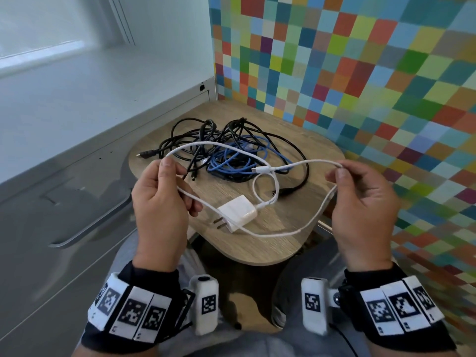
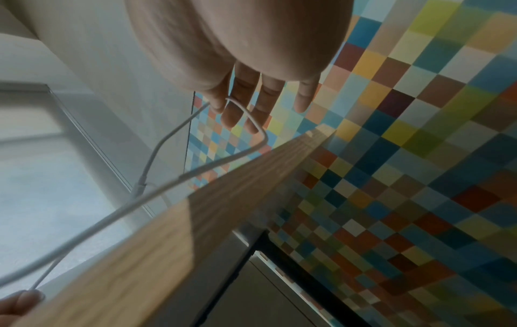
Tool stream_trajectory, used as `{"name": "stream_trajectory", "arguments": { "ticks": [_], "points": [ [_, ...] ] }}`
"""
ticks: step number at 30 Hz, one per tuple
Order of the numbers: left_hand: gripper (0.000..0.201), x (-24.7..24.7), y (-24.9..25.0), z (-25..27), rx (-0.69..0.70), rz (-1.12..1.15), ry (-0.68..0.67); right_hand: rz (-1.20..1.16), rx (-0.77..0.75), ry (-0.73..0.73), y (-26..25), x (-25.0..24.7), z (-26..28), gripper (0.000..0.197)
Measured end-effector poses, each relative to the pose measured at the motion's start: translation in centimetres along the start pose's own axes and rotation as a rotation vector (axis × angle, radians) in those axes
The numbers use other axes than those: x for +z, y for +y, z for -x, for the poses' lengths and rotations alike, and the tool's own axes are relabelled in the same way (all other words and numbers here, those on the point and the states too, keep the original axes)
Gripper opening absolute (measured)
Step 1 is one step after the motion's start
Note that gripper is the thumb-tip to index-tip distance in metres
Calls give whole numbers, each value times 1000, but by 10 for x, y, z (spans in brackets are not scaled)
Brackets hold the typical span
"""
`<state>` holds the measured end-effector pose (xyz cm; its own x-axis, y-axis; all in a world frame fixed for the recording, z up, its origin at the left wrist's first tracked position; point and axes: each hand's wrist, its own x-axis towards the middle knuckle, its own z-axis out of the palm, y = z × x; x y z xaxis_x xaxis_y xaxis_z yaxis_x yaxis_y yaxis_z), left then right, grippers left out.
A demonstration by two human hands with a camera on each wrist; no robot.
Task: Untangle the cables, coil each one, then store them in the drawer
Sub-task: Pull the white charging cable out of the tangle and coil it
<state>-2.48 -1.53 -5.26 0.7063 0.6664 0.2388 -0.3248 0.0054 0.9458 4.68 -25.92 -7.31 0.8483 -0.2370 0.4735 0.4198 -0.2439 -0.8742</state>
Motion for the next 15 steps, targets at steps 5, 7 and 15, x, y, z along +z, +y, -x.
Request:
{"name": "stream_trajectory", "arguments": {
  "ticks": [5,7,15],
  "points": [
    [32,-5,3,-5,-20,124,70,18,8,111,6,-5,-7,16],
    [27,-5,7,-7,-33,147,32,20,31,147,7,-8,-11,21],
    [34,8,10,14,-26,-61,-376,61,105,-270,-6,5,7,62]
  ]
}}
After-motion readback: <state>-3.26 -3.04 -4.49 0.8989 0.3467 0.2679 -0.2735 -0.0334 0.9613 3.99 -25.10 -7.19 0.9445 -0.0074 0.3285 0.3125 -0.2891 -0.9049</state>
